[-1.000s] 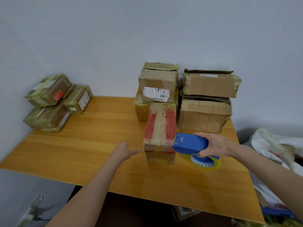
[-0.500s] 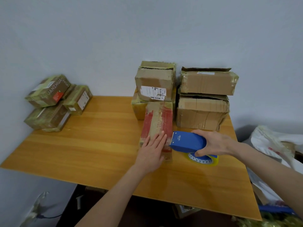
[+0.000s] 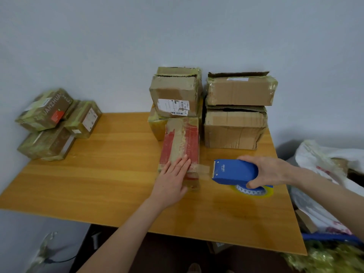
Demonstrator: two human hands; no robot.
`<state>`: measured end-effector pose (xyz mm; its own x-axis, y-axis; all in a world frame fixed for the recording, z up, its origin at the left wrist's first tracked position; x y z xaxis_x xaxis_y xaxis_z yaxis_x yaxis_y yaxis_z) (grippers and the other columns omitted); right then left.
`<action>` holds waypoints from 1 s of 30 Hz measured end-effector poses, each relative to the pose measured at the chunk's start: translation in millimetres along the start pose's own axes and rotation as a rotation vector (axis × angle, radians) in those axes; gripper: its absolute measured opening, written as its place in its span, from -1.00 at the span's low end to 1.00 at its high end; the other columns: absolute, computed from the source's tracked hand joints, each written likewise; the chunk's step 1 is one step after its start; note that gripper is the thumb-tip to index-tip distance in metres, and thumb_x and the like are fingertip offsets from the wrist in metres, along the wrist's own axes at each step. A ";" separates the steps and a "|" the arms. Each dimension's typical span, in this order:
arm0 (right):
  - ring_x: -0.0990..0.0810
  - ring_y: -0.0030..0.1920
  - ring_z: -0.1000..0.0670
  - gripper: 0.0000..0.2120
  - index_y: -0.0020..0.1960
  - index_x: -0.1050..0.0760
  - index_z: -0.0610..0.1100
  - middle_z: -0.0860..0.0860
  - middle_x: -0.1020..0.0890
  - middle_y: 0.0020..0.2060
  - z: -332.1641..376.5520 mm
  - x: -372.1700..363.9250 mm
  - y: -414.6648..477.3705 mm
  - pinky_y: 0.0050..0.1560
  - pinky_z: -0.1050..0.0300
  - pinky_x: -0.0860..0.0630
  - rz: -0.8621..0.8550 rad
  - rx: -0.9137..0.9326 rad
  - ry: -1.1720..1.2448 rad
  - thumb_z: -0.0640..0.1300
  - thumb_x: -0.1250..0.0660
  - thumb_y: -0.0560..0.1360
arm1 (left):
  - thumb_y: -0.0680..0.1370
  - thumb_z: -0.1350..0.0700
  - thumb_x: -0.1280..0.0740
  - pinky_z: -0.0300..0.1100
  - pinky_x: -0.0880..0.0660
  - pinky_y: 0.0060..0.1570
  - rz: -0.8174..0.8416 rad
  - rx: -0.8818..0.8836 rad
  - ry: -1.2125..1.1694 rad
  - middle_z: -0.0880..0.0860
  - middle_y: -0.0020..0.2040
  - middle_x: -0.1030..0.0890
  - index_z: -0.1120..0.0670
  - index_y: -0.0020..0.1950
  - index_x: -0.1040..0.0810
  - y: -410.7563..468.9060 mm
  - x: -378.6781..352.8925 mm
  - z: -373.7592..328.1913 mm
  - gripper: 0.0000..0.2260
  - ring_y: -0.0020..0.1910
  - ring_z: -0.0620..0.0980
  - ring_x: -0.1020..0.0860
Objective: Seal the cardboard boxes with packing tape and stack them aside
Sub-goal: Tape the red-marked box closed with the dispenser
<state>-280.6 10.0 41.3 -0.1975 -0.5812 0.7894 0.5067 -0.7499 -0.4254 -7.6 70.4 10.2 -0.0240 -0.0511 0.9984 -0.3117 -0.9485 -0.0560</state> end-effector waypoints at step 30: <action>-0.51 0.02 -0.02 -0.41 0.29 -0.35 0.19 0.12 -0.54 0.02 63.6 2.6 42.4 -0.15 0.11 -0.45 0.055 -0.126 -0.322 0.25 -0.36 0.30 | 0.57 0.04 -0.22 -0.06 0.18 0.52 0.041 -0.002 0.036 -0.04 0.57 0.23 -0.02 0.57 0.24 2.2 3.5 0.2 -0.25 0.55 -0.06 0.21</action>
<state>-206.3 -3.2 53.5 0.1126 -0.5072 0.8545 0.3977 -0.7651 -0.5065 -8.2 68.1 13.6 -0.0711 -0.0784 0.9944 -0.3120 -0.9451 -0.0969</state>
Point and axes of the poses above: each hand's wrist, its own y-axis towards the middle knuckle, its own x-axis out of the back of the hand, z = x × y, the point moved 4 cm from there along y, towards the middle knuckle
